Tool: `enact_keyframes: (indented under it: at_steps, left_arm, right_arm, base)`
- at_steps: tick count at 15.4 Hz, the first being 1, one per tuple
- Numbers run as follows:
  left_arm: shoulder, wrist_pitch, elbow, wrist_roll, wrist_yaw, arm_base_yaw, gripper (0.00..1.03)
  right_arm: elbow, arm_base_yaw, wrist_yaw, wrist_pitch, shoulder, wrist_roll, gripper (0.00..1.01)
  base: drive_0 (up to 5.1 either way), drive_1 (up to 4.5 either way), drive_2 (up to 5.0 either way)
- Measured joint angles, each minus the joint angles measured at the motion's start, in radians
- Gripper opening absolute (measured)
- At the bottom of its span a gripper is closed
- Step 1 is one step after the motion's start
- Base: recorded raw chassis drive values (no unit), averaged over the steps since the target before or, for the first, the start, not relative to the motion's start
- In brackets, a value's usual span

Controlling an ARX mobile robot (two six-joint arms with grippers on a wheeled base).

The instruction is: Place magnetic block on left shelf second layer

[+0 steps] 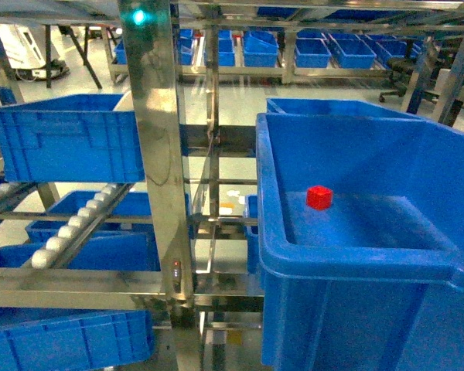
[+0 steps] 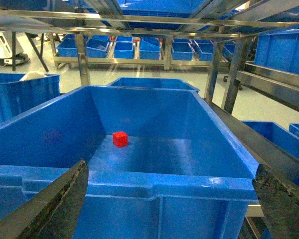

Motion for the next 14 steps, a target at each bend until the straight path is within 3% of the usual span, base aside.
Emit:
enact_keyframes:
  at_steps: [14]
  left_arm:
    - [0.0,0.0,0.0,0.0,0.0,0.0,0.98]
  right_arm:
    - [0.0,0.0,0.0,0.0,0.0,0.0,0.98]
  base:
    - [0.0,0.0,0.0]
